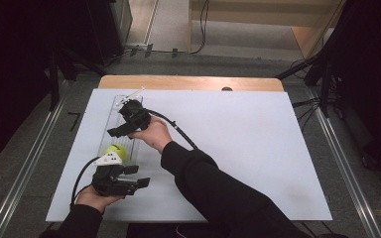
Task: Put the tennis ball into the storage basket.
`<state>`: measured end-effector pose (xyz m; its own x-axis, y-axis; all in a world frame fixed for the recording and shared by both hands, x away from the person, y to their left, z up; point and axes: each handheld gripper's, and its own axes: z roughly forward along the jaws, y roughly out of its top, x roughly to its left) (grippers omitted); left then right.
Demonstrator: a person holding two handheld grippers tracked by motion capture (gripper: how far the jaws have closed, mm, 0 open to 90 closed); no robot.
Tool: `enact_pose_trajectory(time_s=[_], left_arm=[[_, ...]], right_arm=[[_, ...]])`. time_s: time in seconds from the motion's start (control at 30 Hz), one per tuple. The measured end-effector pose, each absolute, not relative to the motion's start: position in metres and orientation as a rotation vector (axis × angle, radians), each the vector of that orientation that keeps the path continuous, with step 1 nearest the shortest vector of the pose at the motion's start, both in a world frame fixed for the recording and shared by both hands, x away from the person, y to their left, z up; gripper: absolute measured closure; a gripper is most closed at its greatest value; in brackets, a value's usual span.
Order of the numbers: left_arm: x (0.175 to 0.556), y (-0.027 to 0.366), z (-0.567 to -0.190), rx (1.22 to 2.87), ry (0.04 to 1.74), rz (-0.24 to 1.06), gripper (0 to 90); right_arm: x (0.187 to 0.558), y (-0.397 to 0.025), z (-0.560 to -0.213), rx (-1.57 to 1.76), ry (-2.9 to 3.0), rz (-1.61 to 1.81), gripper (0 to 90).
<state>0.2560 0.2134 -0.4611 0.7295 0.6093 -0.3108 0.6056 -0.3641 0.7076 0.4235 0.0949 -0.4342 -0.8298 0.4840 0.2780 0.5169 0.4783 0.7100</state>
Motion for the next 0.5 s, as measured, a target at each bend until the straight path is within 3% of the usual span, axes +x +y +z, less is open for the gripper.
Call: enact_pose_trajectory(time_s=[0.5], left_arm=[[0.257, 0.213, -0.461, 2.069, 0.92, 0.008, 30.0]], right_arm=[[0.417, 0.077, -0.427, -0.9, -2.699, -1.245, 15.5]])
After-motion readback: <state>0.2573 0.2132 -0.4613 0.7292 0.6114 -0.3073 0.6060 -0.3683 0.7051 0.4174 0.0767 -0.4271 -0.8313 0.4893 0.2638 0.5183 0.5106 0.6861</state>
